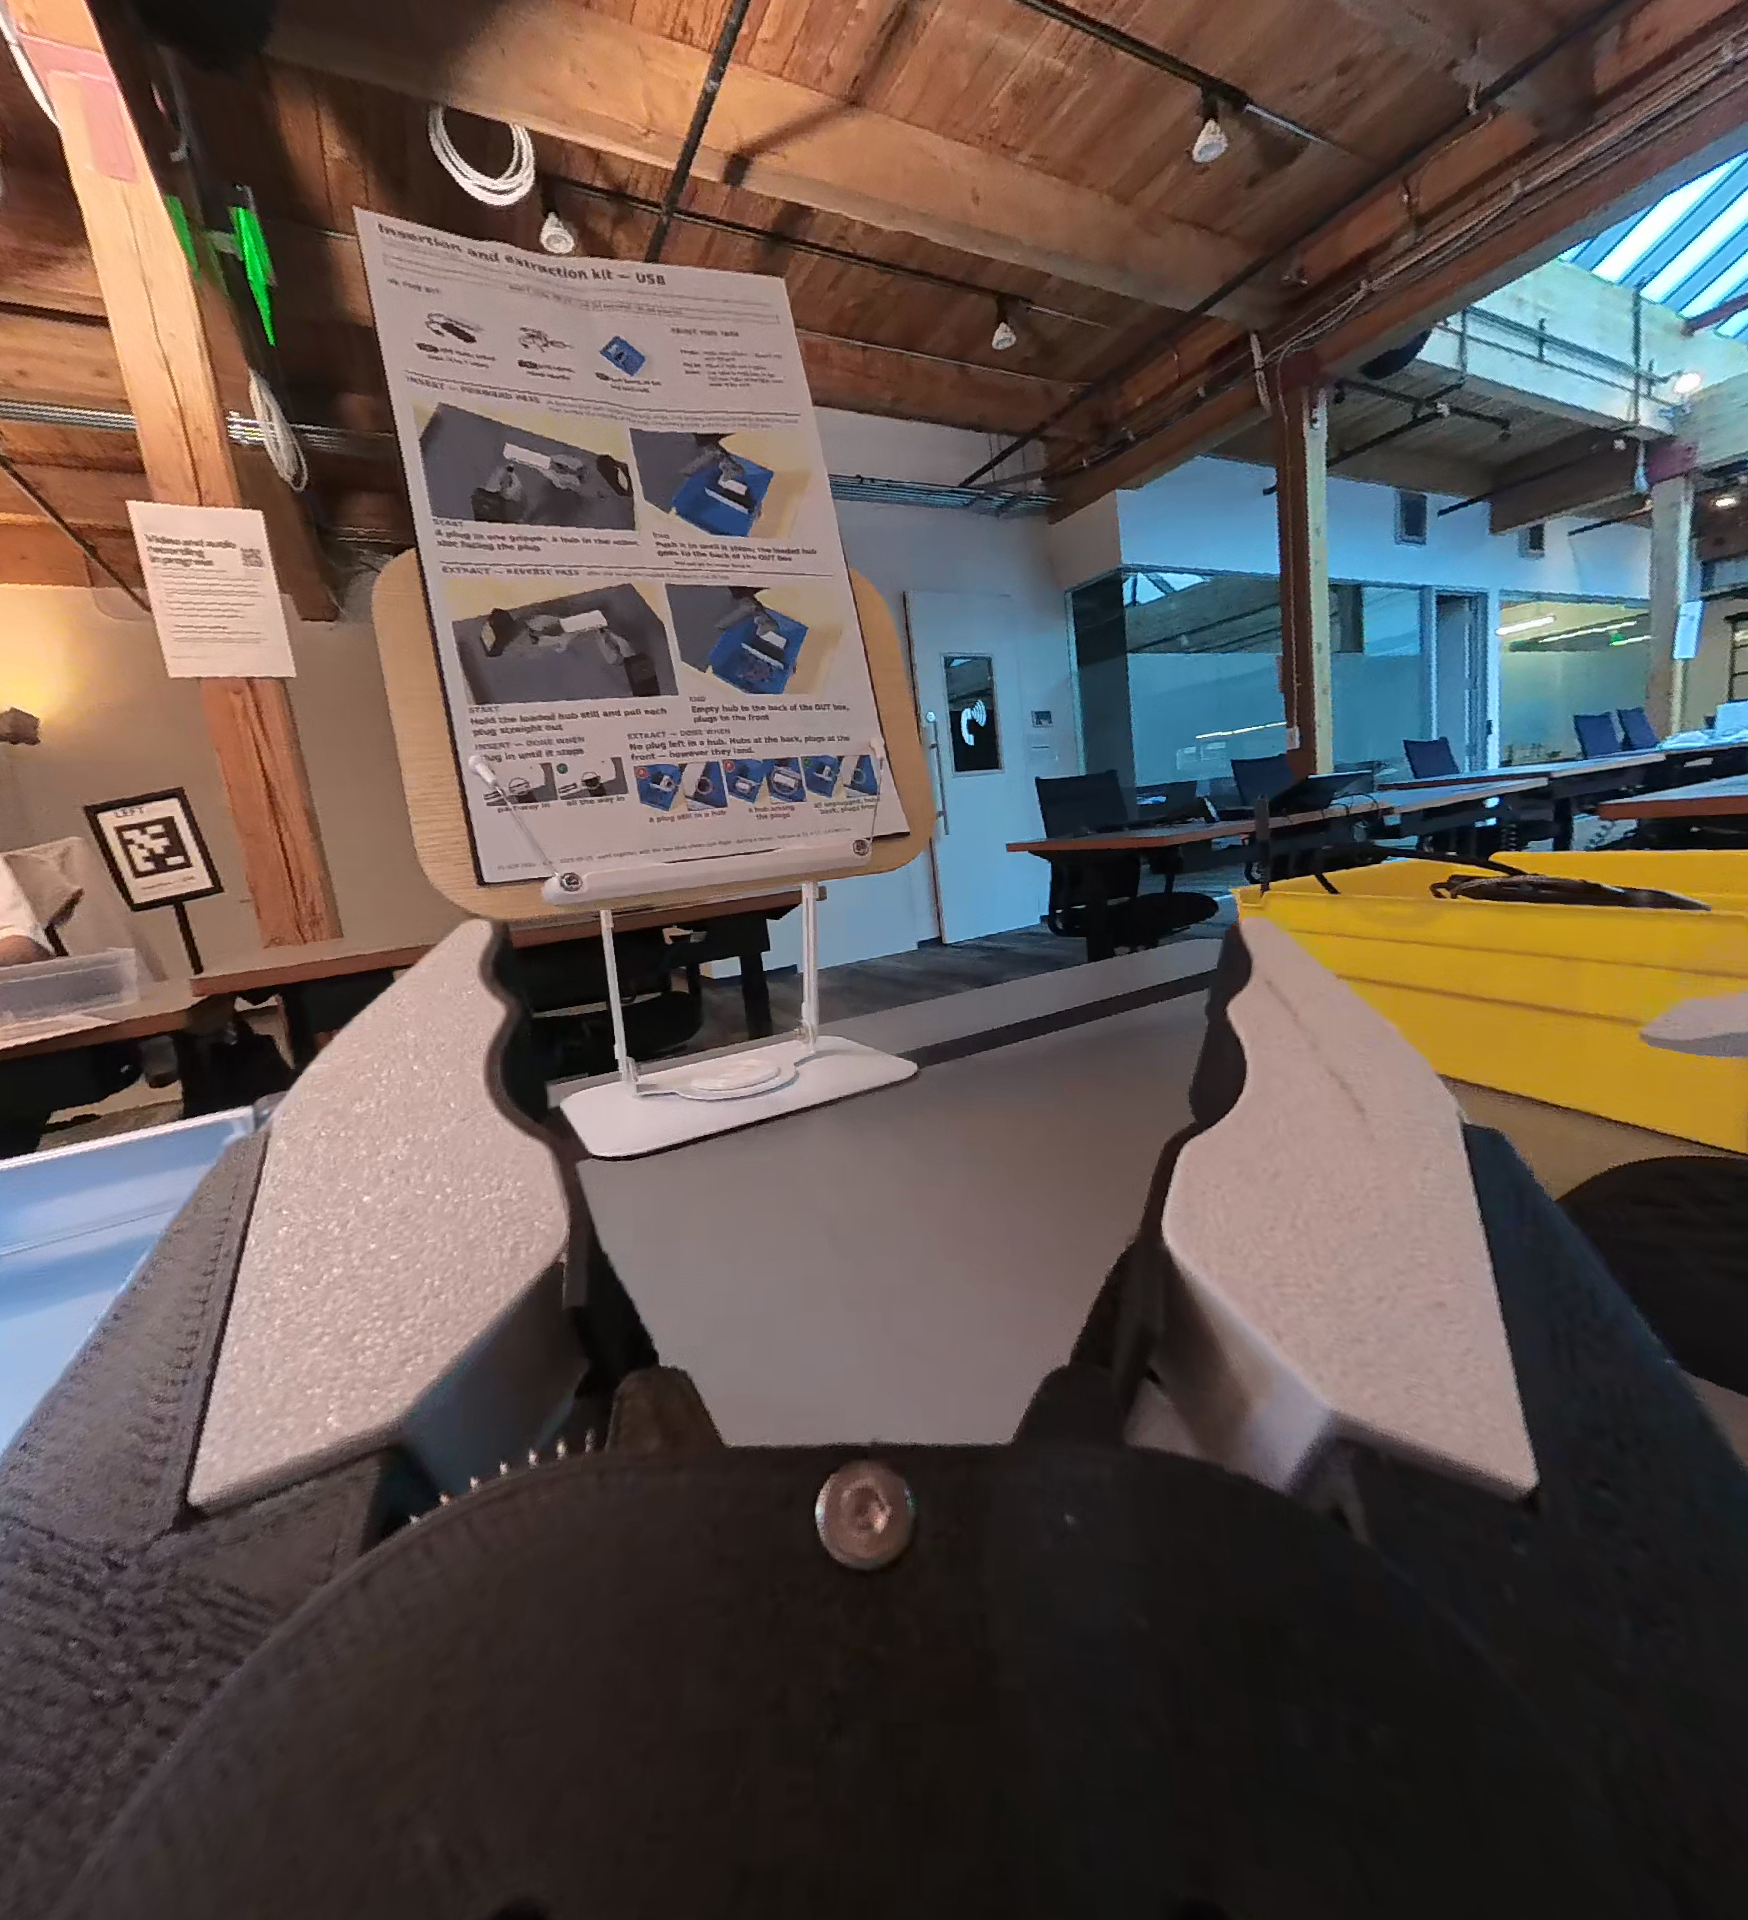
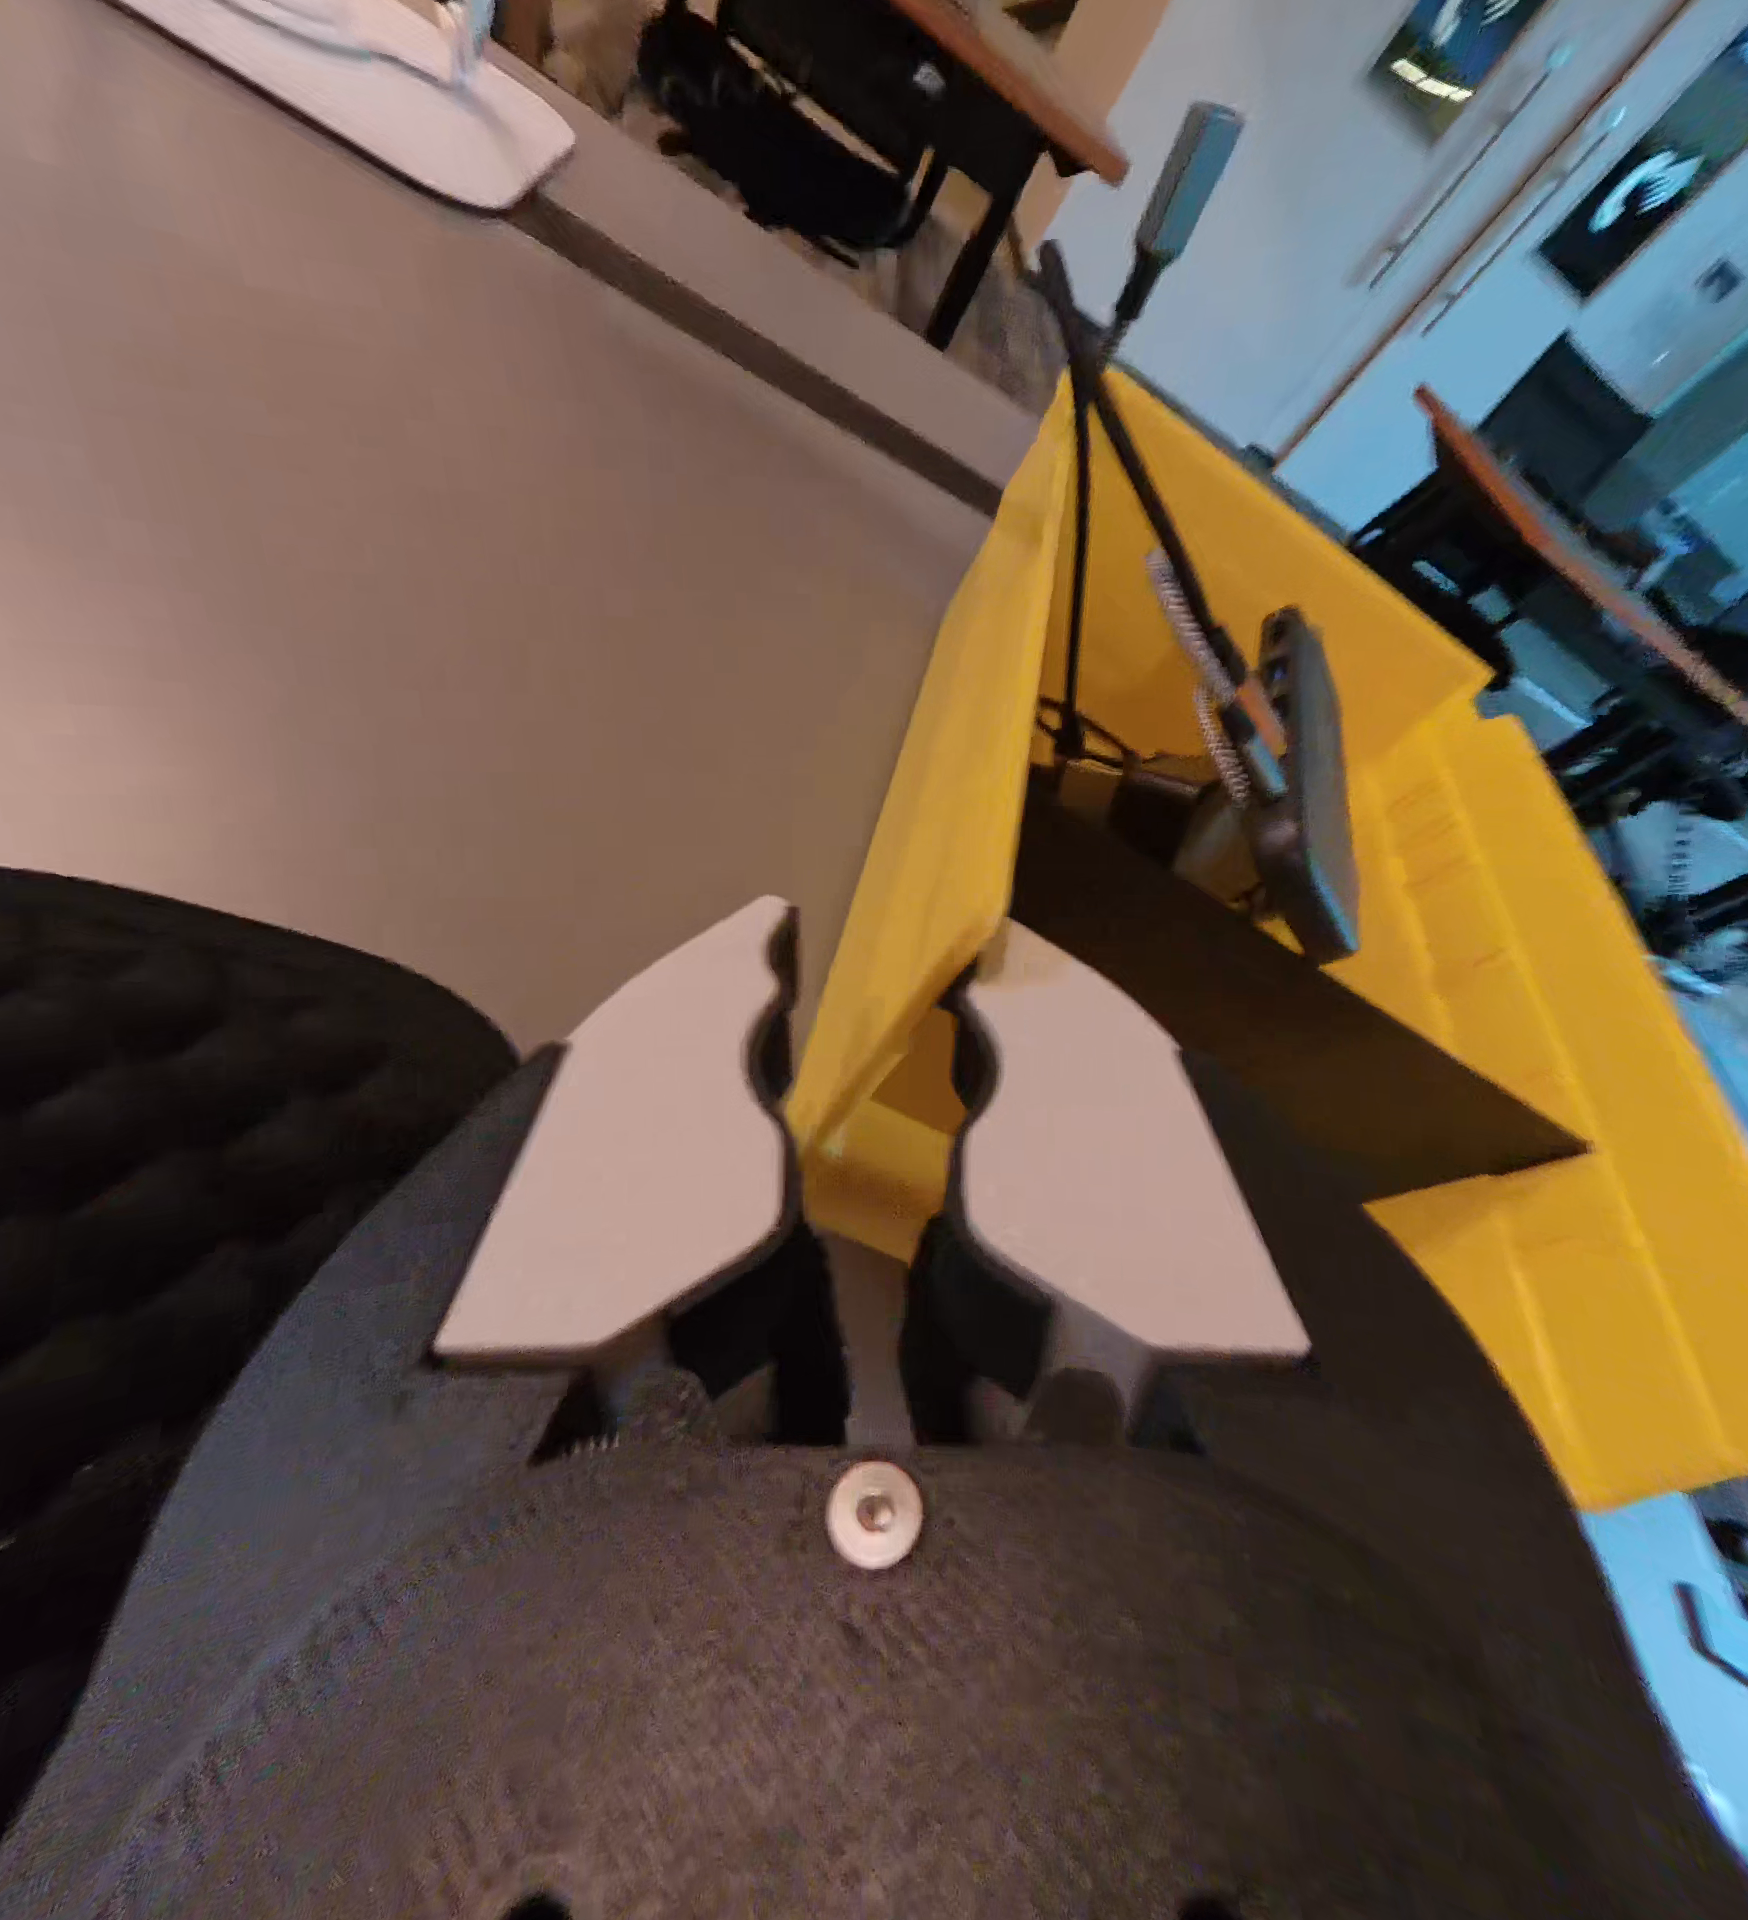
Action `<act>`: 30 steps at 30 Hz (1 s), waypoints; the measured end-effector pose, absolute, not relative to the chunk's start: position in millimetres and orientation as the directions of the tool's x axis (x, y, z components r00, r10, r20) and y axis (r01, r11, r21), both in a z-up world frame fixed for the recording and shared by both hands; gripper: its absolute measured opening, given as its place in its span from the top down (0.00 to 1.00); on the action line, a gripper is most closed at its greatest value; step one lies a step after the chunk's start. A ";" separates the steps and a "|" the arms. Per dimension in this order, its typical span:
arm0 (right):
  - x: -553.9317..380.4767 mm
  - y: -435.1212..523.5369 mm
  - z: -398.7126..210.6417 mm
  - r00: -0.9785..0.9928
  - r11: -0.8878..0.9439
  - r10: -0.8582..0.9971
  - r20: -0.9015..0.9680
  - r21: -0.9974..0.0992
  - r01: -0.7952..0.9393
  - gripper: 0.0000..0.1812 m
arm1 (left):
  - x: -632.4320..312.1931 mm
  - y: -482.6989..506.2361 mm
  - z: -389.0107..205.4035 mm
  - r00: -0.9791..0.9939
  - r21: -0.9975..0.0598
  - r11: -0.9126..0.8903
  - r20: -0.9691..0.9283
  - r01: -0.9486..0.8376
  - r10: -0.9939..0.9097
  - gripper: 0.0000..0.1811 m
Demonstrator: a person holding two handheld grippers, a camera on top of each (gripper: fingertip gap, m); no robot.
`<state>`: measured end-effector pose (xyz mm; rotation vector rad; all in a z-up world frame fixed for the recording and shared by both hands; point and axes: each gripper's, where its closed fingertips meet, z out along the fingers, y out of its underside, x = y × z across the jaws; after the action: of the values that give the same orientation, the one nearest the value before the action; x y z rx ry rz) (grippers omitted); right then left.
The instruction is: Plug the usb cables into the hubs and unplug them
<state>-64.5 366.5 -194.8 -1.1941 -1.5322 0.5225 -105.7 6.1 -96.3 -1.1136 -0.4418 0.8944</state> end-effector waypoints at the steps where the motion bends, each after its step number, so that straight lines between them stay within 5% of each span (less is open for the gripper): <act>1: -64.9 370.7 -193.8 0.092 0.417 0.865 0.493 -0.809 0.415 0.94 | -106.9 5.6 -97.1 0.582 -0.908 0.149 -0.119 -0.391 0.804 0.32; 17: -122.1 260.0 -196.0 -0.237 0.516 0.857 0.458 -0.775 0.364 0.88 | -113.3 15.0 -110.4 0.569 -0.936 0.047 -0.171 -0.348 0.805 0.36; 30: -126.5 66.5 -195.0 -0.585 0.559 0.701 0.408 -0.824 0.094 0.84 | -110.3 12.7 -107.8 0.568 -0.935 0.059 -0.161 -0.349 0.807 0.36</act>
<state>-126.5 66.5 -195.0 -0.6369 -2.0331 1.0155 -110.3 12.7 -107.8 -1.2187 -0.4675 0.9251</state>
